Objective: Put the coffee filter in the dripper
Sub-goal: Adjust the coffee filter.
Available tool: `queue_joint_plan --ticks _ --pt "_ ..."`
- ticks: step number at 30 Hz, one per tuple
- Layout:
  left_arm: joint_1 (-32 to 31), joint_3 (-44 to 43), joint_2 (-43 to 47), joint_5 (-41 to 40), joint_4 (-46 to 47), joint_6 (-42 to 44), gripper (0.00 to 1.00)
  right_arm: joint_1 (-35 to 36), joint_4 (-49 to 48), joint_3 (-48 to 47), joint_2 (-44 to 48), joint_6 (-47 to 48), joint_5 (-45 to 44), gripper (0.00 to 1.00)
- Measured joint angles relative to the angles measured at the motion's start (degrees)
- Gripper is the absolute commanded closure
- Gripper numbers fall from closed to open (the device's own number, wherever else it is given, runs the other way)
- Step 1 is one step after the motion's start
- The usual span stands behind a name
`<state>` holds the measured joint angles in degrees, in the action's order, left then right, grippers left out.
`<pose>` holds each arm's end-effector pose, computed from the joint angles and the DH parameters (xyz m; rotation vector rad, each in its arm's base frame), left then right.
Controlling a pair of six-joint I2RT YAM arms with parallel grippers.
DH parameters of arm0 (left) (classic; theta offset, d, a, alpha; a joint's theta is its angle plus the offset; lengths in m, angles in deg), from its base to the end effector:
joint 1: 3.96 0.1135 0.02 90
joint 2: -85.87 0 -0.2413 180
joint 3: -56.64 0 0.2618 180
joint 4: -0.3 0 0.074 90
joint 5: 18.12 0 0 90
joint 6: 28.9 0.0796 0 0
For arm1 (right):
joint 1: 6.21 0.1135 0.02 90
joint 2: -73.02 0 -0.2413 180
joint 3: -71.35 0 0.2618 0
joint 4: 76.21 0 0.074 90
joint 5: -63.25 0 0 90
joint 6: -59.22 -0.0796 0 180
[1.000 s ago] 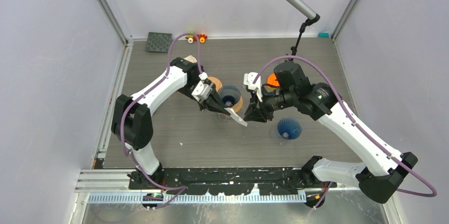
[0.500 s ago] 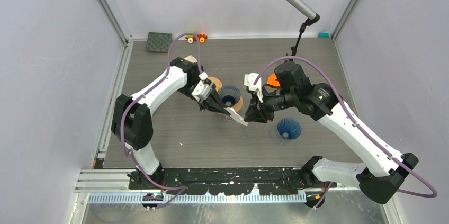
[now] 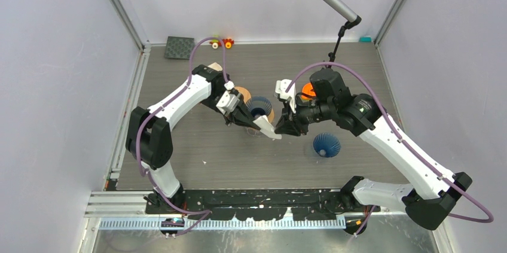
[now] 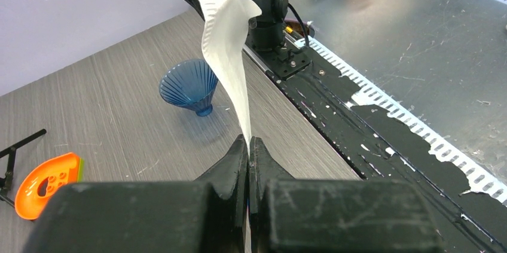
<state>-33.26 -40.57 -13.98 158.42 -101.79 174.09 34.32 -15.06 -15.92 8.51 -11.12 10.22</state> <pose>0.2251 -0.2175 0.2630 1.6694 0.8068 -1.4494 0.1706 0.2089 0.3471 -1.4154 1.7307 0.9189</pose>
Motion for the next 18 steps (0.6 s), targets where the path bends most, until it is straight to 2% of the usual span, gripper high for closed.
queue_joint_plan --ticks 18 --pt "0.0 1.79 4.0 1.07 -0.2 -0.52 1.0 0.02 -2.49 2.38 0.0 0.09 -4.74 0.69"
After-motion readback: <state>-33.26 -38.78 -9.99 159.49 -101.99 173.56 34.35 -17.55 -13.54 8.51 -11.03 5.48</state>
